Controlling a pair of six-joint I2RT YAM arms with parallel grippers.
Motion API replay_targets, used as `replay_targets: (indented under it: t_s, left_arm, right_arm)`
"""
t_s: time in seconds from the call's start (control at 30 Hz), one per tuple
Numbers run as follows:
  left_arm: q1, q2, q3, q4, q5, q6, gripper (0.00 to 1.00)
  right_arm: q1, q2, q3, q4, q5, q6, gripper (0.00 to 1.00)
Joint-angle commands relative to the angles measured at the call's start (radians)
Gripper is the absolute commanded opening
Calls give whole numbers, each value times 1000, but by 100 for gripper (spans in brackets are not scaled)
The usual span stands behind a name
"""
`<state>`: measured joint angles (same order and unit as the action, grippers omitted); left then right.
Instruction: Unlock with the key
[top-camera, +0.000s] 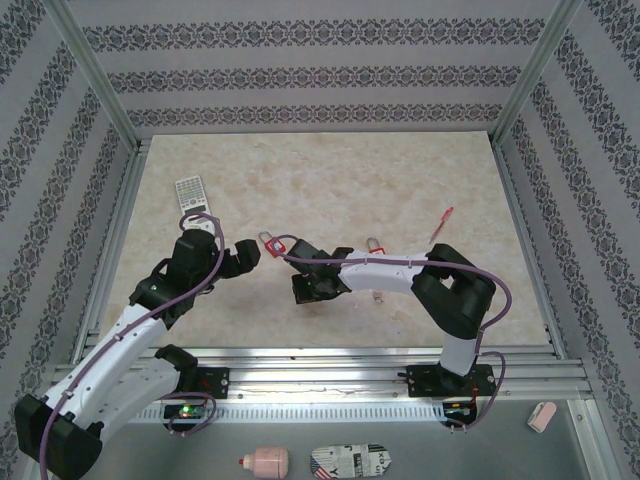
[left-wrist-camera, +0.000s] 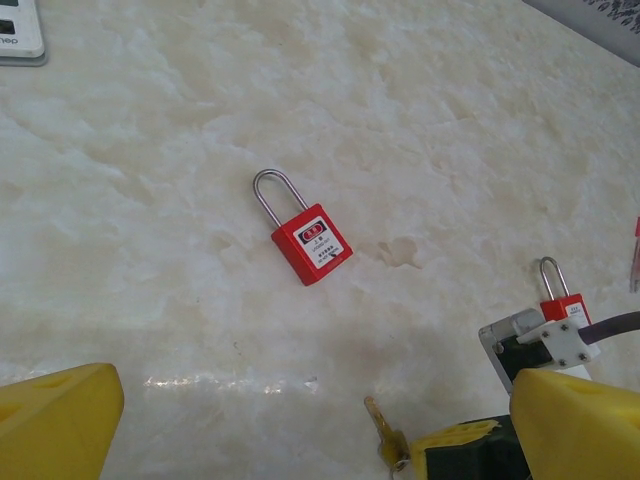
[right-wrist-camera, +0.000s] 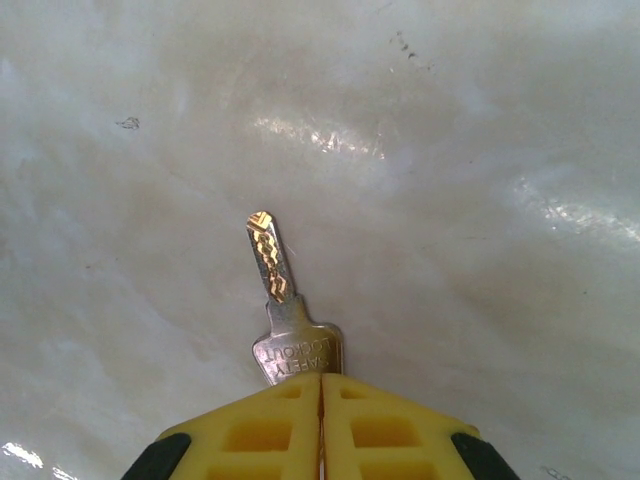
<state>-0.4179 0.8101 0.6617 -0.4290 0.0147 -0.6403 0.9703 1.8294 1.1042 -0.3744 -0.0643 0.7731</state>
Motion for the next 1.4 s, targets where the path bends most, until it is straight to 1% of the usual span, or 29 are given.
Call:
replay_targets:
  t_s: [0.0, 0.07, 0.13, 0.17, 0.33, 0.53, 0.6, 0.63, 0.67, 0.7, 0.73, 0.77, 0.8, 0.93, 1.07, 1.37]
  left_arm:
    - [-8, 2, -15, 43, 0, 5, 100]
    - [-8, -3, -18, 44, -2, 4, 100]
    - [-9, -6, -20, 43, -2, 6, 100]
    - [-8, -9, -21, 41, -2, 8, 100]
    - [-8, -11, -29, 52, 13, 3, 100]
    - [-10, 7, -68, 140, 94, -53, 100]
    - [-9, 11, -79, 162, 109, -65, 100]
    - [-9, 12, -80, 164, 111, -67, 100]
    - [-9, 10, -77, 163, 111, -62, 100]
    - [-9, 8, -74, 157, 106, -57, 100]
    - [-9, 2, -68, 149, 99, -51, 100]
    - [-9, -4, -63, 139, 93, -44, 100]
    - [-9, -10, -57, 132, 87, -38, 100]
    - [-9, -26, -46, 100, 88, -17, 100]
    - [-9, -41, -37, 62, 88, 9, 100]
    - [-9, -72, -37, 32, 95, 39, 100]
  right_arm:
    - [-10, 11, -7, 5, -15, 9, 7]
    - [-10, 12, -4, 3, -17, 10, 5]
    - [-10, 2, -6, 1, -9, 11, 0]
    - [-10, -7, -8, -2, -4, 10, 0]
    - [-10, -69, -4, -31, 21, -9, 0]
    - [-25, -183, -17, -61, 50, -45, 0]
    - [-33, -211, -21, -77, 42, -49, 0]
    - [-39, -215, -23, -83, 22, -39, 5]
    - [-48, -212, -29, -77, -22, -20, 27]
    - [-50, -207, -37, -69, -56, 3, 44]
    - [-50, -205, -46, -62, -76, 30, 52]
    - [-48, -203, -66, -37, -102, 70, 56]
    - [-47, -202, -90, 2, -131, 110, 58]
    - [-29, -187, -144, 79, -151, 234, 58]
    - [-15, -154, -183, 152, -153, 325, 52]
    - [-15, -77, -127, 143, -143, 363, 44]
